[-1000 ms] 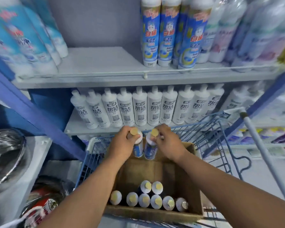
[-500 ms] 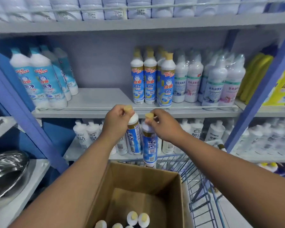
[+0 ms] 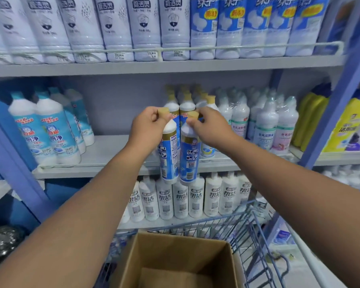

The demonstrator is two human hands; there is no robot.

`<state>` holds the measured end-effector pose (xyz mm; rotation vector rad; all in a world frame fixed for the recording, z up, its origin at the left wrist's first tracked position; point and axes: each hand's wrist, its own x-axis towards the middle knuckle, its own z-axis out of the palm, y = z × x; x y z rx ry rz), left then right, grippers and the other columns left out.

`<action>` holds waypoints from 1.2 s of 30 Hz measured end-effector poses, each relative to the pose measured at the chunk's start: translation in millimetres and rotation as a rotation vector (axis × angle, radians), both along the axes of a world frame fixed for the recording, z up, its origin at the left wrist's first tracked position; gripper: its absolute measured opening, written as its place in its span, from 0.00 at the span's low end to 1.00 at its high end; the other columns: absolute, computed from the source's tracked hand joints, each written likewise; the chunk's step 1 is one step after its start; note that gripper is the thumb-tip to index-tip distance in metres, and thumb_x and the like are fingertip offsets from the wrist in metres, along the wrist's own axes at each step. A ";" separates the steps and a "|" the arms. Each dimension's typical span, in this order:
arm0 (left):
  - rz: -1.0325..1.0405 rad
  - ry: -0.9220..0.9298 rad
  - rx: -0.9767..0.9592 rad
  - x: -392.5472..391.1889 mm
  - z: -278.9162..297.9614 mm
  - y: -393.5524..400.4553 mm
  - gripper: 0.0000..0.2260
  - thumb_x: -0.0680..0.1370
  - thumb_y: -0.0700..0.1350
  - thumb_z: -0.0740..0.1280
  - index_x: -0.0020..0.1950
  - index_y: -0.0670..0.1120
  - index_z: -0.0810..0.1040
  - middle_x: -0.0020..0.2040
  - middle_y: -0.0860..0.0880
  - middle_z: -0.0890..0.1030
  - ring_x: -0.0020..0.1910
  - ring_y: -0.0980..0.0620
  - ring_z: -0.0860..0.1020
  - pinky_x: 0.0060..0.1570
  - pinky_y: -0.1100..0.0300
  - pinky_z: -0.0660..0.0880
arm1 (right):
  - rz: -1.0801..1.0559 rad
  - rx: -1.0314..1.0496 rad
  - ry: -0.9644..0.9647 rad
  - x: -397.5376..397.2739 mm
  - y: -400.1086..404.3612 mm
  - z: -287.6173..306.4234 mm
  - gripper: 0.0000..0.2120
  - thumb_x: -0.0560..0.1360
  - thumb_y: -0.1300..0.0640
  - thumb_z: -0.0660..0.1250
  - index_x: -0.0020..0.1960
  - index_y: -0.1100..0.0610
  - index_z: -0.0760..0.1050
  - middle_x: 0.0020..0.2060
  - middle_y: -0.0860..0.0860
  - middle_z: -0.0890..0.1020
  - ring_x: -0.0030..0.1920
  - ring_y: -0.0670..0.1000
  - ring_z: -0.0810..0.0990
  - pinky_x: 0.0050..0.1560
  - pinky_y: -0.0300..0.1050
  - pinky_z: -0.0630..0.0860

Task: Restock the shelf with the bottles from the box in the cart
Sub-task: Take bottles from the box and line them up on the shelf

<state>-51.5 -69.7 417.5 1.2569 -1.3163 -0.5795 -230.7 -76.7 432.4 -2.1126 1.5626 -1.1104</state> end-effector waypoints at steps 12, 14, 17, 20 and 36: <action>0.007 -0.066 -0.042 1.5 23.8 -52.3 0.05 0.77 0.52 0.71 0.50 0.52 0.79 0.46 0.56 0.84 0.47 0.57 0.82 0.47 0.59 0.78 | -0.119 -0.050 0.004 13.5 -45.4 29.4 0.14 0.78 0.46 0.64 0.57 0.55 0.75 0.51 0.51 0.79 0.48 0.53 0.78 0.46 0.48 0.73; 0.019 -0.075 -0.035 1.3 24.9 -59.9 0.05 0.77 0.53 0.70 0.49 0.53 0.79 0.46 0.56 0.84 0.46 0.58 0.82 0.44 0.60 0.77 | -0.127 -0.055 0.011 15.2 -53.0 30.0 0.14 0.78 0.46 0.64 0.58 0.55 0.75 0.52 0.51 0.80 0.50 0.54 0.78 0.48 0.48 0.74; 0.025 -0.073 -0.021 -0.2 23.8 -72.4 0.07 0.77 0.54 0.70 0.50 0.53 0.79 0.46 0.56 0.84 0.46 0.57 0.81 0.47 0.56 0.78 | -0.146 -0.055 0.017 16.4 -63.2 30.5 0.15 0.79 0.46 0.63 0.59 0.55 0.74 0.54 0.52 0.80 0.52 0.55 0.78 0.50 0.51 0.75; 0.028 -0.061 -0.020 -0.2 23.3 -82.8 0.07 0.76 0.54 0.70 0.50 0.53 0.79 0.48 0.56 0.83 0.48 0.56 0.82 0.51 0.51 0.80 | -0.162 -0.053 0.012 18.1 -73.2 30.5 0.15 0.79 0.46 0.63 0.60 0.55 0.74 0.53 0.51 0.80 0.51 0.55 0.78 0.48 0.49 0.74; 0.003 -0.128 0.048 1.9 0.7 -107.3 0.09 0.76 0.55 0.71 0.51 0.54 0.78 0.51 0.54 0.81 0.50 0.51 0.80 0.49 0.54 0.78 | -0.213 -0.008 0.036 30.5 -104.5 4.5 0.11 0.78 0.48 0.64 0.48 0.57 0.74 0.40 0.52 0.78 0.40 0.55 0.79 0.33 0.44 0.67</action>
